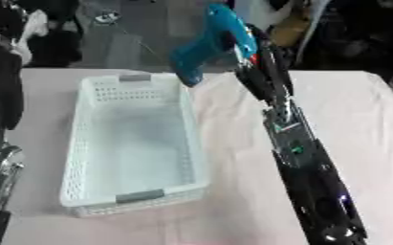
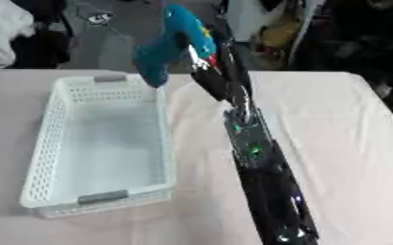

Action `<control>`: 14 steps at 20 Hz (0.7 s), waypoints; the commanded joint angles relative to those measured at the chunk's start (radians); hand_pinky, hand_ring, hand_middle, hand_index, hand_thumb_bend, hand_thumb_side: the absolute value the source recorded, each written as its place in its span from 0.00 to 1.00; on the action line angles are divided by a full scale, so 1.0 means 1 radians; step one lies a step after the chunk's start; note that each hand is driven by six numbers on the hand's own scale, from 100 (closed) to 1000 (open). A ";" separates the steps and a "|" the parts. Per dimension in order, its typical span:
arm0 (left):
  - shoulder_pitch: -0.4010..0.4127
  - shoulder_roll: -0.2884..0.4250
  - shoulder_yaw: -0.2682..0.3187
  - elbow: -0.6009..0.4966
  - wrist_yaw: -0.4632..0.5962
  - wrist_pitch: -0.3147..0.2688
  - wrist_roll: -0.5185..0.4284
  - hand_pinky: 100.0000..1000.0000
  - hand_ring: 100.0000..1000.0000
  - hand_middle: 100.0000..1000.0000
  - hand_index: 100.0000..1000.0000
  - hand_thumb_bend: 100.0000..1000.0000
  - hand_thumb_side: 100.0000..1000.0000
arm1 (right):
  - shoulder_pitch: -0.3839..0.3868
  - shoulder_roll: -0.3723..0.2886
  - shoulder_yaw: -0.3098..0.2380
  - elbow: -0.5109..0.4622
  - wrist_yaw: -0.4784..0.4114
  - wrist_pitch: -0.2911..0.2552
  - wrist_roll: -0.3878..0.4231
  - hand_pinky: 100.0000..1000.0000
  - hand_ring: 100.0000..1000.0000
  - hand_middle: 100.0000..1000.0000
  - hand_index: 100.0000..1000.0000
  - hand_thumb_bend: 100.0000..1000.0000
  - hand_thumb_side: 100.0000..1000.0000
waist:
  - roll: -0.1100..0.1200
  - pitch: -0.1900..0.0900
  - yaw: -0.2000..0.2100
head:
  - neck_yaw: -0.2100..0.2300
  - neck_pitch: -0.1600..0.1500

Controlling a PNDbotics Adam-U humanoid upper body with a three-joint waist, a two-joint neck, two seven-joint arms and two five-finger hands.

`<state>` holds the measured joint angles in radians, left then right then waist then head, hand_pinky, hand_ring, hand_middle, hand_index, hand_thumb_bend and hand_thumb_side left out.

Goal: Pick up objects on the table and place them in the box.

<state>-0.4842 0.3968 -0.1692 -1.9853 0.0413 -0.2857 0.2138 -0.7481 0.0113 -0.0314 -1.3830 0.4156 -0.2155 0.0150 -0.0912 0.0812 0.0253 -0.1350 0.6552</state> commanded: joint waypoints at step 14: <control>-0.032 0.005 0.001 -0.015 0.009 -0.005 -0.001 0.80 0.80 0.88 0.91 0.23 0.95 | -0.050 0.028 0.064 0.005 -0.008 -0.056 0.077 0.00 0.00 0.00 0.21 0.00 0.75 | 0.003 -0.007 0.012 | 0.011 -0.017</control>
<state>-0.4970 0.3957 -0.1694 -1.9853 0.0472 -0.2860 0.2137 -0.7717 0.0383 0.0306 -1.3696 0.4033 -0.2661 0.0885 -0.0942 0.0844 0.0377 -0.1306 0.6498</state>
